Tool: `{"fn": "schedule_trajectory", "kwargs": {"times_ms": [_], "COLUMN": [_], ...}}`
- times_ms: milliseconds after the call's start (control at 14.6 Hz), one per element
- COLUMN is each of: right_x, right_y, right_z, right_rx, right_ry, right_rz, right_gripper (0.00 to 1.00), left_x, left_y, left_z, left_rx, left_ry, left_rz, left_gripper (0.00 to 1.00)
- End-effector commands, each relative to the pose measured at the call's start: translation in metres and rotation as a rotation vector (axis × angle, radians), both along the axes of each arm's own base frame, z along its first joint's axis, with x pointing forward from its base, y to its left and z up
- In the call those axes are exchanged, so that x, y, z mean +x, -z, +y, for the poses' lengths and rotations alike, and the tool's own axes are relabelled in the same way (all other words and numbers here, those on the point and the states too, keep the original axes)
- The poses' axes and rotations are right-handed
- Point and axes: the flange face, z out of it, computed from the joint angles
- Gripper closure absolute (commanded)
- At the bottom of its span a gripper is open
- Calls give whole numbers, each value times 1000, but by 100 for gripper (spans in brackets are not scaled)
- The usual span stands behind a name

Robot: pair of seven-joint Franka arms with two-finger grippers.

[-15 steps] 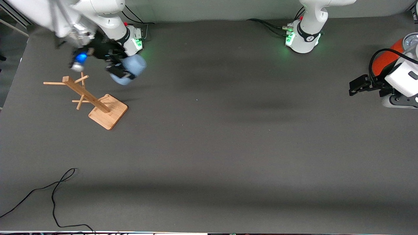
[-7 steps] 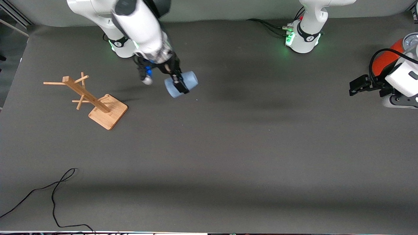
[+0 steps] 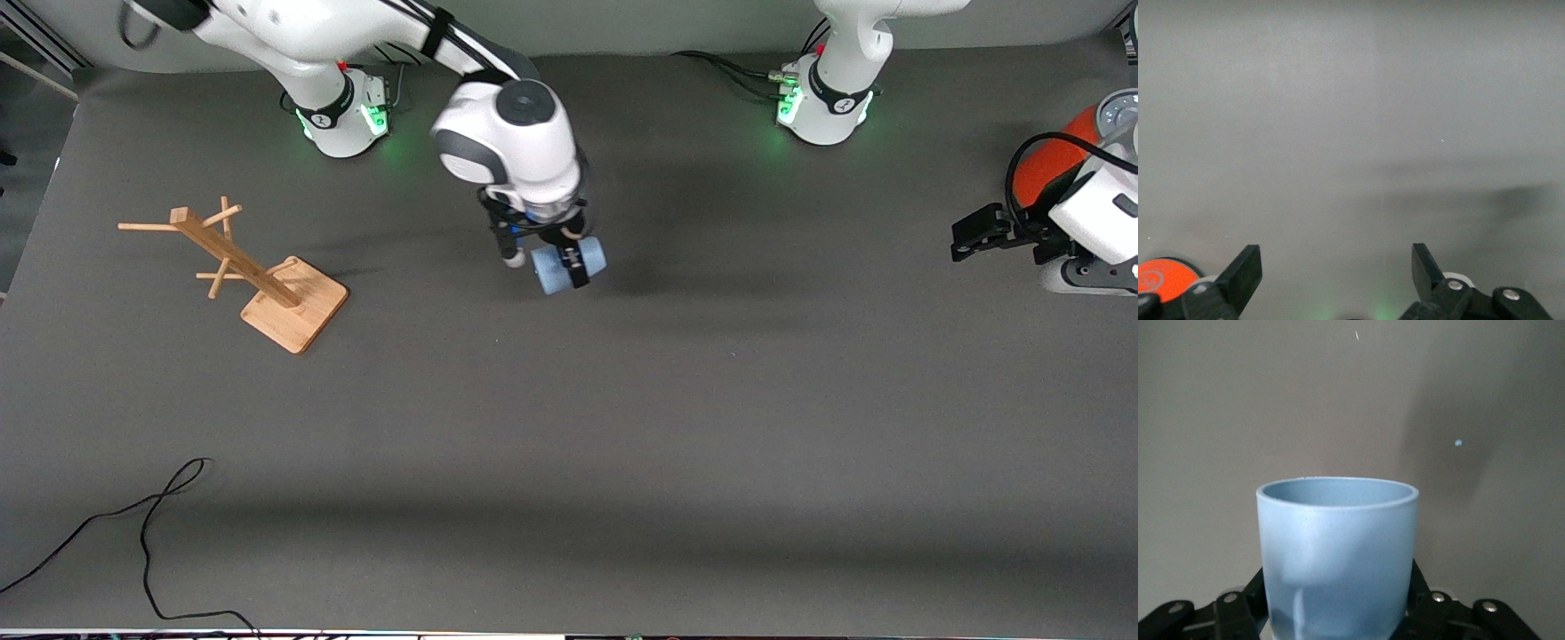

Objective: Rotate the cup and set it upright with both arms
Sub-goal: 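Lower the blue cup onto its side on the table, open the right gripper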

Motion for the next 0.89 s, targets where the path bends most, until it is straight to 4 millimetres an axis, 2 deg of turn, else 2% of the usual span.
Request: {"fn": "schedule_trajectory", "kwargs": {"times_ms": [0, 205, 410, 478, 546, 615, 820], "right_x": [-10, -30, -44, -46, -46, -49, -38], "right_y": [26, 77, 103, 106, 107, 107, 97], "right_z": [26, 33, 36, 38, 38, 39, 40], "right_rx": [-15, -86, -123, -125, -128, -131, -162], "right_ry": [24, 68, 63, 64, 61, 54, 71], "right_rz": [4, 29, 42, 43, 39, 33, 21], "right_gripper": [43, 43, 41, 39, 22, 0, 0], "left_x": [1, 1, 2, 3, 3, 3, 3], "left_y": [-5, -6, -5, -6, -6, -6, -6], "left_z": [1, 0, 1, 1, 2, 2, 0], "left_rx": [11, 12, 11, 12, 12, 12, 12], "left_ry": [13, 16, 15, 15, 13, 13, 16], "left_rz": [-11, -13, -17, -22, -23, -25, -23], "left_gripper": [0, 0, 0, 0, 0, 0, 0]}}
